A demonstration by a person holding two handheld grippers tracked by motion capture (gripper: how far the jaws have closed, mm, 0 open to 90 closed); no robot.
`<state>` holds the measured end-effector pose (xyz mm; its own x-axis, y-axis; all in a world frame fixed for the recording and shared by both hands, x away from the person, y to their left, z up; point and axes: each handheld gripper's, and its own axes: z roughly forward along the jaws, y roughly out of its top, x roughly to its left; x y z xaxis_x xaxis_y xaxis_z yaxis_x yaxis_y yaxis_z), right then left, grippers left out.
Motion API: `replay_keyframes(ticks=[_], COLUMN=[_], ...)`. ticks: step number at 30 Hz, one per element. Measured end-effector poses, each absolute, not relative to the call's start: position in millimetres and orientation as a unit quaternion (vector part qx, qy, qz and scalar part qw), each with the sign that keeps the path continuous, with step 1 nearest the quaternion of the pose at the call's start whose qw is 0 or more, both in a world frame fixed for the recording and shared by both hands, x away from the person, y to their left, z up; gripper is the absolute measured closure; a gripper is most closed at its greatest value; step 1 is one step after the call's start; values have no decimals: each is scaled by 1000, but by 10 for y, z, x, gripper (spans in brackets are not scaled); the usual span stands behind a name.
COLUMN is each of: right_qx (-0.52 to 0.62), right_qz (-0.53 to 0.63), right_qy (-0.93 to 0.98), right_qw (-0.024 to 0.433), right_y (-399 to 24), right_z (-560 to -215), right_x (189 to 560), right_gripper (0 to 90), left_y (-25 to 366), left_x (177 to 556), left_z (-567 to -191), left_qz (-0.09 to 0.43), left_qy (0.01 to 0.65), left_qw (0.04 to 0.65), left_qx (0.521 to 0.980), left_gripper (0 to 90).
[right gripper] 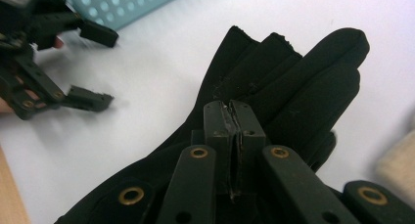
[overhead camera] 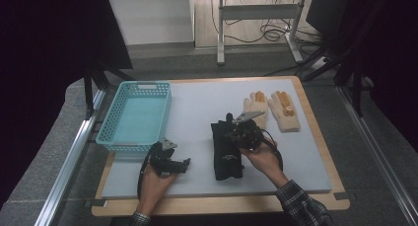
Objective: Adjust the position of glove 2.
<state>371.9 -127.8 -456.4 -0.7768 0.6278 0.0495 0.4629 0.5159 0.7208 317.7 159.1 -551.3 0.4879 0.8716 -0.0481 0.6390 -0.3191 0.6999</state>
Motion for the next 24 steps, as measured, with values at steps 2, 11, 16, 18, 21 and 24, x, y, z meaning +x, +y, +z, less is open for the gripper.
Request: replay_keyframes(ticks=[2, 11, 16, 18, 21, 24], right_qx=[321, 333, 336, 337, 337, 337], right_qz=[376, 360, 380, 386, 386, 376], right_qy=[863, 864, 853, 850, 852, 856], right_qw=[105, 113, 124, 121, 112, 115], right_y=[-1283, -1310, -1459, -1543, -1714, -1829], right_z=[-4654, -4976, -4827, -4782, -4798, -4904], right_x=[3742, 3848, 3820, 3810, 3747, 3671], right_gripper=[860, 649, 563, 576, 715, 834], left_y=[1591, 1593, 1592, 1592, 1595, 1594], left_x=[3177, 3176, 3177, 3177, 3178, 3177], left_z=[-5512, -5510, -5511, -5511, -5510, -5509], left_qz=[172, 171, 172, 172, 172, 170], left_qy=[476, 475, 475, 476, 474, 475], left_qw=[338, 336, 337, 337, 335, 335], left_qx=[794, 795, 794, 794, 796, 796], left_gripper=[33, 33, 33, 33, 33, 33])
